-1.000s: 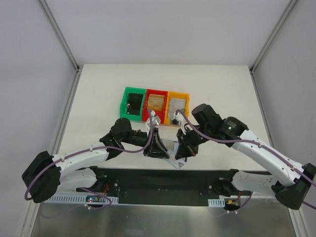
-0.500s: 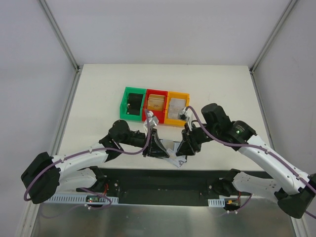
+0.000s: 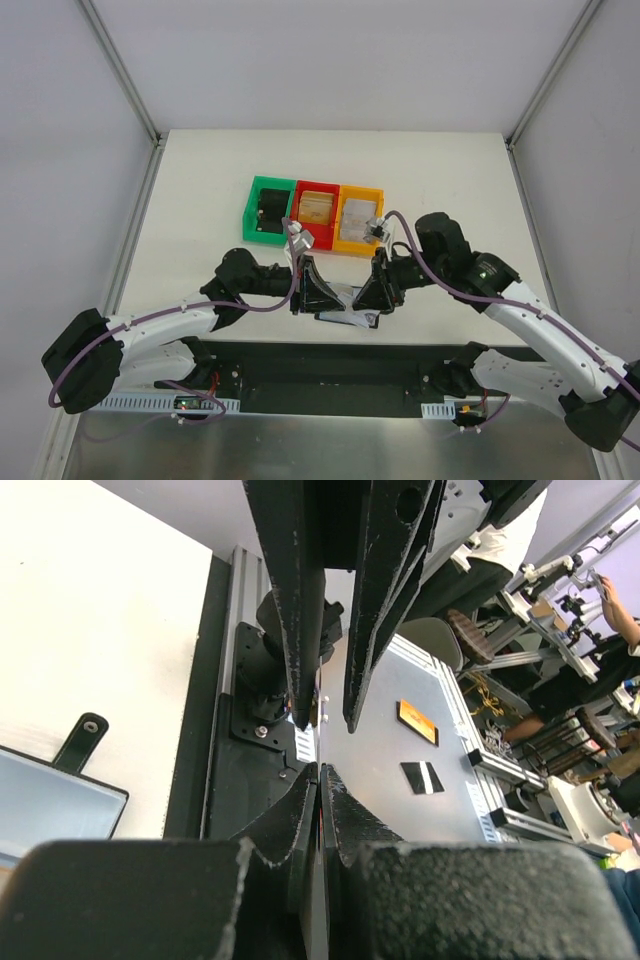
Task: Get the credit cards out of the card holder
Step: Place the credit card in the storage box.
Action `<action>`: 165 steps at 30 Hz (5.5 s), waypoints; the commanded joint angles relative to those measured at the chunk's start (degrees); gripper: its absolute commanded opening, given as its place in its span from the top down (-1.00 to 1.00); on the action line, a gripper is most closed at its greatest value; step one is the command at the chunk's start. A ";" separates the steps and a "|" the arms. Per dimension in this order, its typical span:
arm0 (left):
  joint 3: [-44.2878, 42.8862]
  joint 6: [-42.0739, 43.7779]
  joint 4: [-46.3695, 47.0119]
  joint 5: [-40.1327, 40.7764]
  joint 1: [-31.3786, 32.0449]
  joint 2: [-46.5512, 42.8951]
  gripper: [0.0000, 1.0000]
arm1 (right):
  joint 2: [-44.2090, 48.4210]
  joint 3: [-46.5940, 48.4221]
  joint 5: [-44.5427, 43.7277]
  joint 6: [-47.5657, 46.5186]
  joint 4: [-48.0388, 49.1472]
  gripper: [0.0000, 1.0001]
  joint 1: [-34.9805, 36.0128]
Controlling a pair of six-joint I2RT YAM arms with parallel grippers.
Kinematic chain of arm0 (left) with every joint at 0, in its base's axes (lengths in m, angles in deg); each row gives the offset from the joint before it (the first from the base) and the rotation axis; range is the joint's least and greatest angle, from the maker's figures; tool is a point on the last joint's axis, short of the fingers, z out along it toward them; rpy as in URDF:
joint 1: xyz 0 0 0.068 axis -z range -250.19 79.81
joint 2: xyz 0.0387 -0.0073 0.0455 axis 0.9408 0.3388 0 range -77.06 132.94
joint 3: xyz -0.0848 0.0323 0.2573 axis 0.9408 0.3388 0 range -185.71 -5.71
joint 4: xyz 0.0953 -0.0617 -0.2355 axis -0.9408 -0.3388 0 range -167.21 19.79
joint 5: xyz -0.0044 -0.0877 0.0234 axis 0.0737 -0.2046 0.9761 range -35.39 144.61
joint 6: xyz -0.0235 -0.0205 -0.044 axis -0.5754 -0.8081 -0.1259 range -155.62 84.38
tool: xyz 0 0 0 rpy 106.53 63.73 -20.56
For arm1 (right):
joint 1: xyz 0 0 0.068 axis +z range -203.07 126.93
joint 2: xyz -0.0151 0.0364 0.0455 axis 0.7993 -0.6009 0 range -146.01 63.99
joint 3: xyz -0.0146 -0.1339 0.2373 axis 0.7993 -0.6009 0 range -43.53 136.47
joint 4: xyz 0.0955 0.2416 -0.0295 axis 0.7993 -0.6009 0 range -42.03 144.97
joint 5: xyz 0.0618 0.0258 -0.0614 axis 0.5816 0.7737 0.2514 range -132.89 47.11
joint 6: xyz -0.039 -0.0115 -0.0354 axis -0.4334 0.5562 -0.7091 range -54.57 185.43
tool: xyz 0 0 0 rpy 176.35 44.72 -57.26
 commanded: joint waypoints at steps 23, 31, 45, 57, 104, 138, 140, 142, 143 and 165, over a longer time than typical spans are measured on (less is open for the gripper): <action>0.54 -0.84 3.62 0.28 -0.28 -1.09 1.00 | 1.18 1.04 3.36 -2.24 -1.35 0.59 -2.11; 0.36 -1.19 3.62 -0.77 -0.28 -0.39 1.00 | 0.47 1.83 3.36 -2.15 -1.35 0.52 -2.11; -0.07 -1.72 3.45 -2.00 -0.28 0.58 0.39 | 0.12 2.53 0.82 -2.15 -1.70 0.99 -2.20; -1.04 9.35 -32.82 14.93 -5.56 -27.09 -0.42 | -4.35 8.86 -14.99 -4.95 -5.75 0.99 -10.98; -0.60 11.29 -41.73 17.33 -5.64 -31.06 -0.38 | -42.15 16.50 -16.15 -56.20 22.12 1.00 -18.55; -0.69 10.85 -41.56 15.31 -5.64 -27.55 -0.37 | -56.83 35.14 -10.87 -76.24 -4.60 1.00 -19.07; -0.78 10.85 -41.64 15.31 -5.64 -27.28 -0.36 | -57.88 35.76 -10.88 -76.42 -4.69 1.00 -19.16; -0.69 10.67 -41.64 15.22 -5.73 -27.28 -0.37 | -58.67 36.37 -10.96 -76.60 -4.51 1.00 -19.16; -0.60 10.67 -41.64 15.22 -5.73 -27.11 -0.36 | -59.03 36.63 -10.96 -76.68 -4.60 1.00 -19.16; -0.60 10.67 -41.47 15.58 -5.64 -25.53 -0.37 | -62.20 37.52 -14.74 -75.36 -2.40 1.00 -19.51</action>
